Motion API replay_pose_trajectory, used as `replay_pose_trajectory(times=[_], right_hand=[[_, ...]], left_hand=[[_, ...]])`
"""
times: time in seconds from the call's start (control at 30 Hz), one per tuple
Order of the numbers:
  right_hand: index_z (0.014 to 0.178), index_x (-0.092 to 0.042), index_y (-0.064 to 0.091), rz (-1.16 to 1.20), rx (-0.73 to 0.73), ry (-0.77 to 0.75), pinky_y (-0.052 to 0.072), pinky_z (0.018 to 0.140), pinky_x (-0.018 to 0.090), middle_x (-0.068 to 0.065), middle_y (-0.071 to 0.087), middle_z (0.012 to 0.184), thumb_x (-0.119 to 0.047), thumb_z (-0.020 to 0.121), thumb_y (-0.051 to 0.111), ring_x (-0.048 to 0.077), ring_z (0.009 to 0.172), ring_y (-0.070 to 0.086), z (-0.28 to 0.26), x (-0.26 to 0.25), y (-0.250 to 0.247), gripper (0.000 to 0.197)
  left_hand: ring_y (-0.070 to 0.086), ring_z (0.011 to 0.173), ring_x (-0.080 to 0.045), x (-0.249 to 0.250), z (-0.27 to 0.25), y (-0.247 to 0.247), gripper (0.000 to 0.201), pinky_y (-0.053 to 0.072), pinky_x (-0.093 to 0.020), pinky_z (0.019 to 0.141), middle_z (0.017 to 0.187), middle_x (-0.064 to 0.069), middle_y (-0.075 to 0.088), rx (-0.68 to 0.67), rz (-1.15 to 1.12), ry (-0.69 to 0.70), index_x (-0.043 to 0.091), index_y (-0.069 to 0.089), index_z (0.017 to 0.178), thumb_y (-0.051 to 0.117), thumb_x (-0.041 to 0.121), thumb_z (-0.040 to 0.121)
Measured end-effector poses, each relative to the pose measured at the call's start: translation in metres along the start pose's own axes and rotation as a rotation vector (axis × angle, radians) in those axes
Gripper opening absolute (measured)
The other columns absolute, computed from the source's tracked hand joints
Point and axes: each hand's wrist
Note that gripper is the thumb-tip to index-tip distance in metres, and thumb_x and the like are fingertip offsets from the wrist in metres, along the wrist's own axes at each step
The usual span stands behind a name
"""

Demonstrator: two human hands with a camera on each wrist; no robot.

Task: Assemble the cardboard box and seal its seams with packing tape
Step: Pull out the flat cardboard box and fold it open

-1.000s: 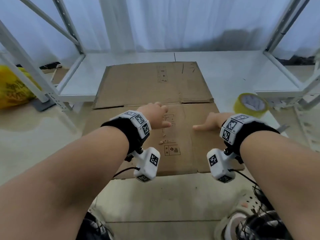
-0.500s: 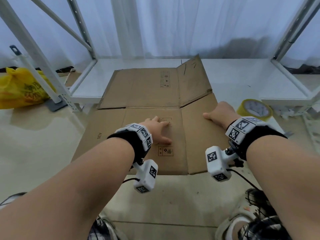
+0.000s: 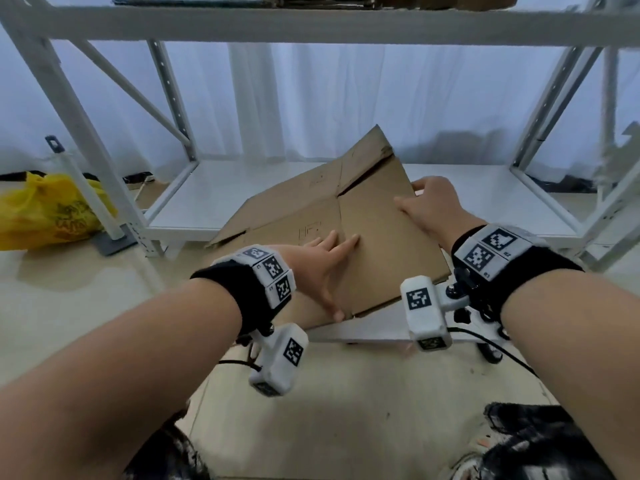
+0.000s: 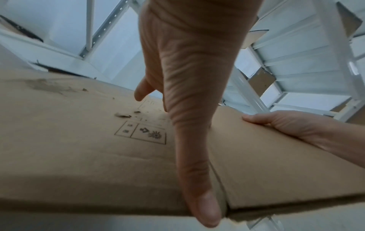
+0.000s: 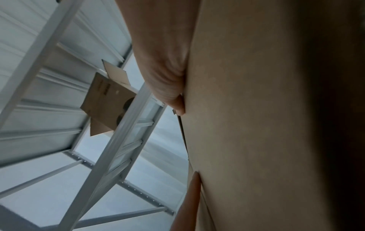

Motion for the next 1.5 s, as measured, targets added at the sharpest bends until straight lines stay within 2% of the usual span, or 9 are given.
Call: replay_pose_trajectory(times=[0.13, 0.27, 0.33, 0.43, 0.63, 0.77, 0.9, 1.23, 1.5], right_hand=[[0.090, -0.002, 0.070, 0.080, 0.037, 0.016, 0.055, 0.085, 0.044, 0.016, 0.071, 0.094, -0.014, 0.082, 0.063, 0.029, 0.089, 0.067, 0.004, -0.015, 0.012, 0.016], [0.095, 0.010, 0.064, 0.333, -0.041, 0.215, 0.056, 0.081, 0.050, 0.027, 0.067, 0.104, -0.003, 0.085, 0.062, 0.036, 0.090, 0.068, 0.008, -0.014, 0.020, 0.016], [0.106, 0.013, 0.056, 0.497, -0.205, 0.393, 0.059, 0.069, 0.047, 0.031, 0.064, 0.103, 0.004, 0.085, 0.061, 0.037, 0.085, 0.067, 0.007, -0.013, 0.019, 0.023], [0.094, 0.001, 0.050, 0.679, -0.404, 0.537, 0.057, 0.045, 0.036, 0.019, 0.058, 0.087, 0.009, 0.090, 0.049, 0.028, 0.074, 0.060, 0.002, -0.017, 0.020, 0.009], [0.088, 0.001, 0.047, 1.008, -0.349, 0.546, 0.057, 0.051, 0.040, 0.020, 0.053, 0.090, 0.009, 0.093, 0.038, 0.033, 0.079, 0.056, 0.001, -0.020, 0.021, 0.013], [0.088, 0.001, 0.046, 1.059, -0.231, 0.501, 0.056, 0.044, 0.040, 0.020, 0.051, 0.089, 0.014, 0.089, 0.040, 0.034, 0.077, 0.056, -0.002, -0.020, 0.026, 0.014], [0.087, 0.001, 0.046, 1.046, -0.208, 0.490, 0.056, 0.047, 0.044, 0.020, 0.051, 0.088, 0.014, 0.089, 0.042, 0.034, 0.075, 0.056, -0.006, -0.024, 0.034, 0.014], [0.101, -0.001, 0.046, 0.938, -0.259, 0.482, 0.058, 0.048, 0.036, 0.018, 0.053, 0.087, 0.010, 0.091, 0.042, 0.028, 0.072, 0.057, -0.007, -0.018, 0.033, 0.016], [0.095, -0.001, 0.047, 0.915, -0.254, 0.496, 0.058, 0.049, 0.037, 0.017, 0.054, 0.086, 0.009, 0.091, 0.043, 0.028, 0.071, 0.058, -0.003, -0.016, 0.031, 0.011]], left_hand=[[0.001, 0.147, -0.023, -0.006, -0.017, -0.008, 0.134, 0.018, -0.042, 0.118, 0.158, -0.005, -0.018, 0.089, 0.091, 0.036, 0.033, -0.026, 0.144, 0.073, 0.066, 0.061], [0.052, 0.117, -0.024, -0.011, -0.024, -0.013, 0.112, 0.046, -0.032, 0.094, 0.157, -0.009, 0.015, 0.164, 0.146, 0.106, 0.021, -0.010, 0.150, 0.071, 0.039, 0.075], [0.056, 0.104, -0.025, -0.016, -0.028, -0.020, 0.089, 0.041, -0.027, 0.078, 0.136, -0.011, 0.048, 0.219, 0.182, 0.125, 0.015, 0.011, 0.151, 0.064, 0.026, 0.080], [0.057, 0.103, -0.029, -0.028, -0.034, -0.033, 0.058, 0.032, -0.026, 0.073, 0.113, -0.010, 0.063, 0.345, 0.184, 0.104, 0.018, 0.039, 0.142, 0.054, 0.018, 0.086], [0.058, 0.101, -0.026, -0.048, -0.034, -0.033, 0.043, 0.043, -0.031, 0.084, 0.112, -0.005, 0.065, 0.521, -0.026, 0.098, 0.022, 0.056, 0.126, 0.056, 0.019, 0.083], [0.059, 0.104, -0.022, -0.047, -0.033, -0.030, 0.035, 0.038, -0.026, 0.084, 0.114, -0.003, 0.065, 0.593, -0.102, 0.075, 0.019, 0.059, 0.124, 0.060, 0.029, 0.091], [0.059, 0.101, -0.017, -0.043, -0.035, -0.036, 0.042, 0.041, -0.028, 0.088, 0.112, 0.001, 0.066, 0.555, -0.126, 0.017, 0.025, 0.062, 0.121, 0.060, 0.048, 0.087], [0.057, 0.105, -0.015, -0.045, -0.030, -0.035, 0.036, 0.043, -0.035, 0.094, 0.112, 0.006, 0.066, 0.455, -0.169, 0.014, 0.026, 0.062, 0.117, 0.055, 0.048, 0.090], [0.058, 0.101, -0.018, -0.039, -0.032, -0.040, 0.035, 0.043, -0.032, 0.090, 0.106, 0.001, 0.067, 0.441, -0.062, 0.039, 0.023, 0.062, 0.118, 0.046, 0.043, 0.096]])
Point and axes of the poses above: each hand's wrist, its own z-axis towards the middle knuckle, its own y-axis out of the palm, x = y × z
